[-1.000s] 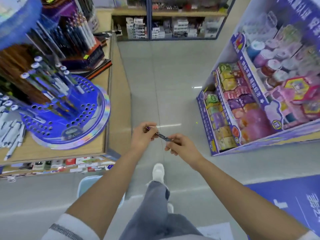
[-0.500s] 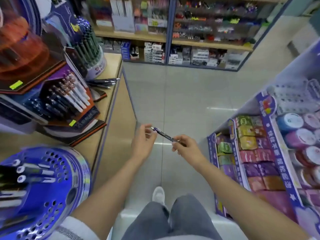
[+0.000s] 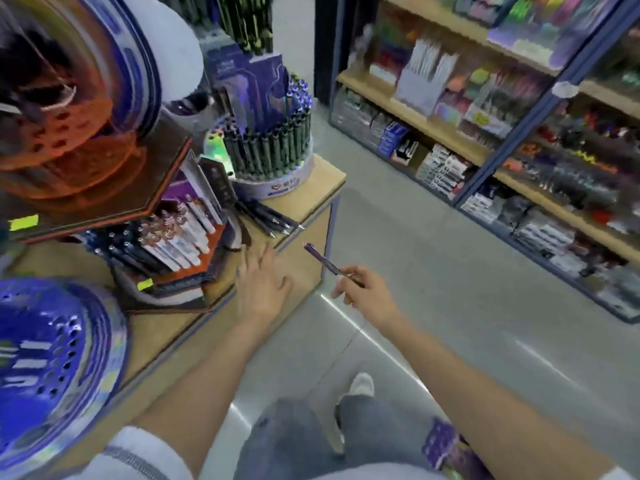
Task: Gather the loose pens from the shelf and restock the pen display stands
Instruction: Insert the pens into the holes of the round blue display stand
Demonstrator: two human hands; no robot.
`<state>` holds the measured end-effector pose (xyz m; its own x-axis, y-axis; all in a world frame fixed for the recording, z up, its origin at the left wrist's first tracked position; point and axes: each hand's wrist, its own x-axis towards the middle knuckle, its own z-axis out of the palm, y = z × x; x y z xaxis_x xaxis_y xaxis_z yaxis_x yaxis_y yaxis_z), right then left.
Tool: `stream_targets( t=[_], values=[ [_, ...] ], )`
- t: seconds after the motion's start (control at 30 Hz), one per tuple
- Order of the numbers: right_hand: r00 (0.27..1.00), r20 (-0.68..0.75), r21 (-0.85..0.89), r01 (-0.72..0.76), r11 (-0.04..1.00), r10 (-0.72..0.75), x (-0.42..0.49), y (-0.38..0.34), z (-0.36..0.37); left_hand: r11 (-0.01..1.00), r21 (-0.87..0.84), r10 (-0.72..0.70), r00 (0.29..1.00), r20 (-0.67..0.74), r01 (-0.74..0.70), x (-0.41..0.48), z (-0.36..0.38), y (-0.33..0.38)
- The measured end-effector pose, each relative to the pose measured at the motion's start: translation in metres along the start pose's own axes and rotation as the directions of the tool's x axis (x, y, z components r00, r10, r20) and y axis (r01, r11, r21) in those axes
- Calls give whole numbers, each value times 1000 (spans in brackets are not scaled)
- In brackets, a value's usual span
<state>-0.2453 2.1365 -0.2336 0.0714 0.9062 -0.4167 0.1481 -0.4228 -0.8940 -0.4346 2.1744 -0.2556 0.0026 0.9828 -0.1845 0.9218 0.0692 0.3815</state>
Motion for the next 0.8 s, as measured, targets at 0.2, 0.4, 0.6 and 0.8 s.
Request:
stream_targets(
  t=[0.2,0.4,0.6,0.8],
  values=[
    [975,213,-94,85,992,-64,68,-31,-13,979,-14,-204,979,-20,204,21,4,22],
    [943,327,-129,110,986,-62,112,-55,15,964,-50,-265,958,-110,261,27,5,22],
    [966,235,-234,163,959,-107,146,-61,47,969,-91,-243,955,-172,231,30,13,11],
    [967,173,-400,244,884,-189,177,-65,63,952,-162,-293,929,-225,261,35,12,11]
  ],
)
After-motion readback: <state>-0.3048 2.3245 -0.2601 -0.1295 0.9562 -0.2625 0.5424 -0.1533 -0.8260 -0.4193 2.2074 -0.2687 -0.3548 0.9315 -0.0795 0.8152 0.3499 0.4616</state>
